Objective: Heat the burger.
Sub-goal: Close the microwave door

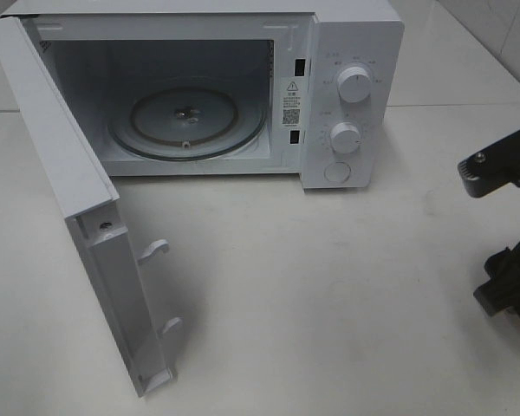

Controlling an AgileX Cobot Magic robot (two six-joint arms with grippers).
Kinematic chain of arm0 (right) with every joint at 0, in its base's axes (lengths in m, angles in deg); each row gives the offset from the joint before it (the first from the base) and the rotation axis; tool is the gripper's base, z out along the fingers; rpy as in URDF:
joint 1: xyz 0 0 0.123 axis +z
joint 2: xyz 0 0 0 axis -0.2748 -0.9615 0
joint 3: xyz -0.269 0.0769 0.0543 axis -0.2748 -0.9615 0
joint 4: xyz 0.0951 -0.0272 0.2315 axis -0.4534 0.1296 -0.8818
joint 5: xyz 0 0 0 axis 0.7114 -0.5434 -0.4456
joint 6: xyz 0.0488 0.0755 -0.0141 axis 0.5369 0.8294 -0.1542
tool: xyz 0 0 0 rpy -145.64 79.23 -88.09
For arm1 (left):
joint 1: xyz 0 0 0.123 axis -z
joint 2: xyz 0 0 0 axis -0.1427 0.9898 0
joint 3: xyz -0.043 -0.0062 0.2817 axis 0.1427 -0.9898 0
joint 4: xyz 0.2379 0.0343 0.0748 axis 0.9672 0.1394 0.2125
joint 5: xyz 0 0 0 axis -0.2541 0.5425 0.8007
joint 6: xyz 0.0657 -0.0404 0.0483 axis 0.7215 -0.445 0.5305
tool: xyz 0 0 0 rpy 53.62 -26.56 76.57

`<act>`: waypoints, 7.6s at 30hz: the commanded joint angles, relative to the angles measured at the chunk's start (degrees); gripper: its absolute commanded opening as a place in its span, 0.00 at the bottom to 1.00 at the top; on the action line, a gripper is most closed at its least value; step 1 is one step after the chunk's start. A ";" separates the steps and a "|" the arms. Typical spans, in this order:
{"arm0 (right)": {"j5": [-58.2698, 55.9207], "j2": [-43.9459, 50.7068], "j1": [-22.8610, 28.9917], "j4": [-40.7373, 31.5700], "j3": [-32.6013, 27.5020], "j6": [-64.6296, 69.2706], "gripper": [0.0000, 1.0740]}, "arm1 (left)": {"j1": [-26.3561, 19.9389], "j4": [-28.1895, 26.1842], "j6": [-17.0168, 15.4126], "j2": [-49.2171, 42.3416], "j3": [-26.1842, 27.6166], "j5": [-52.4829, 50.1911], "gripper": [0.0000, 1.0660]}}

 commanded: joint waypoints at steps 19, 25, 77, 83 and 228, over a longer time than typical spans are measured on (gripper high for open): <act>-13.41 26.36 0.00 -20.00 5.10 -19.19 0.70 | -0.06 -0.29 -0.06 -1.20 -0.11 -0.11 0.92; -14.78 34.89 0.00 -19.88 4.01 -20.28 0.70 | -0.06 -0.29 -0.06 -1.20 -0.11 -0.11 0.92; -10.43 71.33 -25.38 -24.87 -5.96 -22.80 0.70 | -0.06 -0.29 -0.06 -1.09 -0.11 -0.11 0.92; -10.43 71.33 -25.38 -24.87 -5.96 -22.80 0.70 | -0.06 -0.29 -0.06 -1.09 -0.11 -0.11 0.92; -10.43 71.33 -25.38 -24.87 -5.96 -22.75 0.70 | 39.08 -12.32 -2.46 108.17 17.13 -107.66 0.00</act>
